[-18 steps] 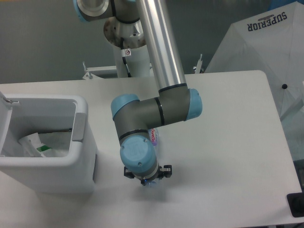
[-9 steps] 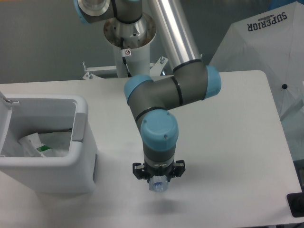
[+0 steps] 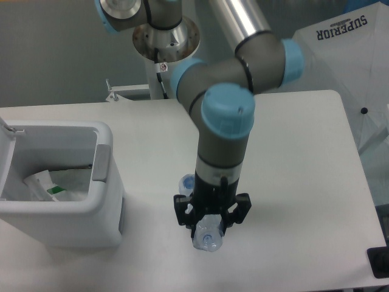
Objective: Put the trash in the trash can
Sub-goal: 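Lift the bottle and carry it over the trash bin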
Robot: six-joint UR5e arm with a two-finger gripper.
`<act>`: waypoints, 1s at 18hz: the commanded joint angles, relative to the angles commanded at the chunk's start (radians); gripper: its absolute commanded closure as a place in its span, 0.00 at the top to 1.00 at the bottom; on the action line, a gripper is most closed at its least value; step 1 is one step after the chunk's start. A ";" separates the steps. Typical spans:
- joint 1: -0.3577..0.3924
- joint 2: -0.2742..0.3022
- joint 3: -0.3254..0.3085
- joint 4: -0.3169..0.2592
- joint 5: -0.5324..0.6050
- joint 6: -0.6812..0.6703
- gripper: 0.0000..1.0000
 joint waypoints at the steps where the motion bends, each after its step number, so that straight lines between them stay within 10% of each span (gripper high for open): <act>1: 0.003 0.012 0.000 0.002 -0.026 0.000 0.55; 18: 0.003 0.206 0.005 0.003 -0.310 -0.050 0.55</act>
